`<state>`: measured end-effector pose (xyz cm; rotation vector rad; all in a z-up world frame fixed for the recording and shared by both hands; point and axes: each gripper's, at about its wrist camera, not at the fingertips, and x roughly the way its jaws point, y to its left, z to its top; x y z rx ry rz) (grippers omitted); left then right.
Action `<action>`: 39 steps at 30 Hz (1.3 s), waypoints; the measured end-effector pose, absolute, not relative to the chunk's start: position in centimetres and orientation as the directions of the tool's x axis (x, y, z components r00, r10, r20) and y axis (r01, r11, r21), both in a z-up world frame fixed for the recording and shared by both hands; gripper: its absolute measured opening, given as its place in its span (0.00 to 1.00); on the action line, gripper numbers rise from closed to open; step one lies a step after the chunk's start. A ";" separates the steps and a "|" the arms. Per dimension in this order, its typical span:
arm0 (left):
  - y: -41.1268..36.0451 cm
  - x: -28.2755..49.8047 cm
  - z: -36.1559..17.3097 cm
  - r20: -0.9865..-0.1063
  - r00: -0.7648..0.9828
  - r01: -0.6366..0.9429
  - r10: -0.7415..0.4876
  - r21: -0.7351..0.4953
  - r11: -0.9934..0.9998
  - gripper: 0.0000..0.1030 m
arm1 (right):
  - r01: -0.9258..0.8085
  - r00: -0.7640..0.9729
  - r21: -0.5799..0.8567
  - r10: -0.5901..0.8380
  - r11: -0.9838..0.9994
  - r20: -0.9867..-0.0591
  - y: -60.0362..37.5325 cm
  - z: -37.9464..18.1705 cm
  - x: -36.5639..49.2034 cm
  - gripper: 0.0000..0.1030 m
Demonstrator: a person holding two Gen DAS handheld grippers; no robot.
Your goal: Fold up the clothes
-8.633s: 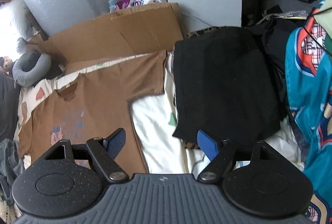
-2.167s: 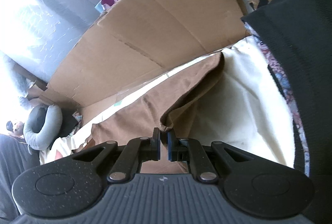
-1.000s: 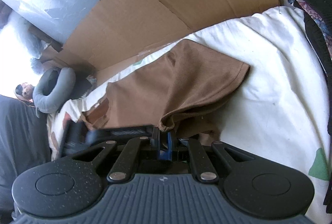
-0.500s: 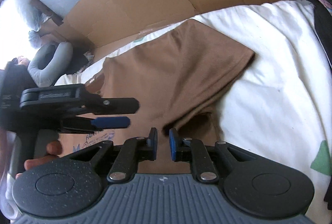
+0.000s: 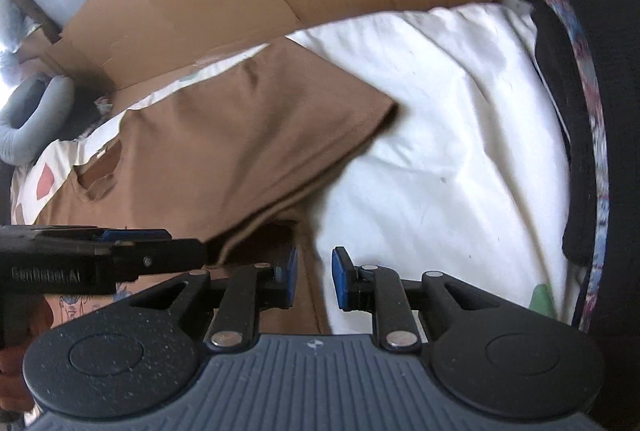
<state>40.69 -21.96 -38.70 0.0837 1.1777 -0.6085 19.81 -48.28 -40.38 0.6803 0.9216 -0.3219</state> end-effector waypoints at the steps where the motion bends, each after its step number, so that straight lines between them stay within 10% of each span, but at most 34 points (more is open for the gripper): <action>1: -22.3 40.5 -38.8 -0.887 0.250 0.511 -0.389 -0.221 0.831 0.62 | 0.530 0.574 0.398 0.030 0.749 -0.819 -48.3 -40.6 19.8 0.19; 11: -24.1 39.1 -40.4 -0.891 0.277 0.603 -0.360 -0.131 0.787 0.59 | 0.504 0.569 0.396 0.051 0.768 -0.821 -48.2 -41.3 19.8 0.19; 27: -22.5 39.3 -39.0 -0.841 0.360 0.579 -0.403 -0.138 0.804 0.09 | 0.448 0.547 0.322 0.028 0.834 -0.836 -46.7 -41.7 23.2 0.20; 39: -19.6 40.0 -38.1 -0.839 0.377 0.489 -0.392 -0.179 0.854 0.06 | 0.490 0.536 0.313 0.002 0.814 -0.844 -47.0 -42.4 23.4 0.15</action>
